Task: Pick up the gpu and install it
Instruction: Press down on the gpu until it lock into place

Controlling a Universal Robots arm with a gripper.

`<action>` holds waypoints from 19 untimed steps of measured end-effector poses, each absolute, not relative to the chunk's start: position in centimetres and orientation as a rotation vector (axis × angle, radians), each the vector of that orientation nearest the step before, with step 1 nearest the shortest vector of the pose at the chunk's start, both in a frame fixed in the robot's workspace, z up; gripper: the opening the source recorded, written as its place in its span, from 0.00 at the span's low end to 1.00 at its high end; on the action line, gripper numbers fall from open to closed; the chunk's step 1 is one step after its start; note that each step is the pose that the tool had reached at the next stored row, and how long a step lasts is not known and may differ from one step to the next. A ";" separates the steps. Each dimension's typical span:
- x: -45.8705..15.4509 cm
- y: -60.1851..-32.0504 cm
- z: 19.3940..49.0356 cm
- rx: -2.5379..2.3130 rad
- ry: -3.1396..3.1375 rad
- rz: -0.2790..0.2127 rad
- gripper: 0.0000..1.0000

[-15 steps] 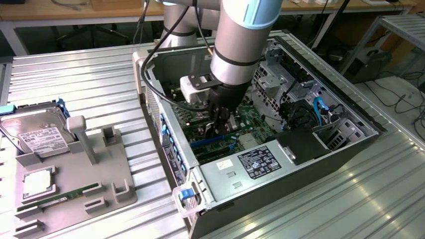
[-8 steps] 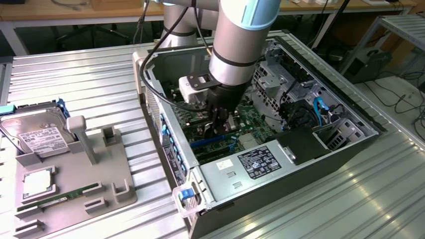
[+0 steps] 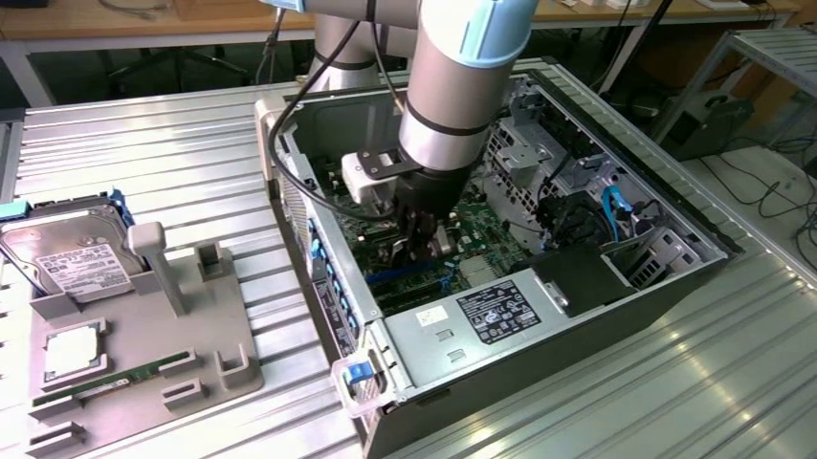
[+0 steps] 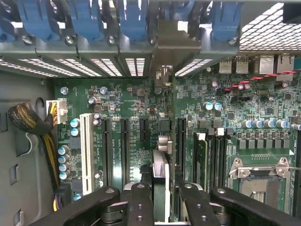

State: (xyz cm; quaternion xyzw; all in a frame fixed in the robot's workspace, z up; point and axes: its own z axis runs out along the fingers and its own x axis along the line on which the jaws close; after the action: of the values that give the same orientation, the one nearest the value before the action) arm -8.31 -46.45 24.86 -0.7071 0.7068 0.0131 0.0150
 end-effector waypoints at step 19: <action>-8.0 -46.5 24.3 -2.212 2.212 0.074 0.27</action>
State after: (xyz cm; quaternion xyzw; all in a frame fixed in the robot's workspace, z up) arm -8.03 -46.45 24.32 -0.7068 0.7070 0.0236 0.0062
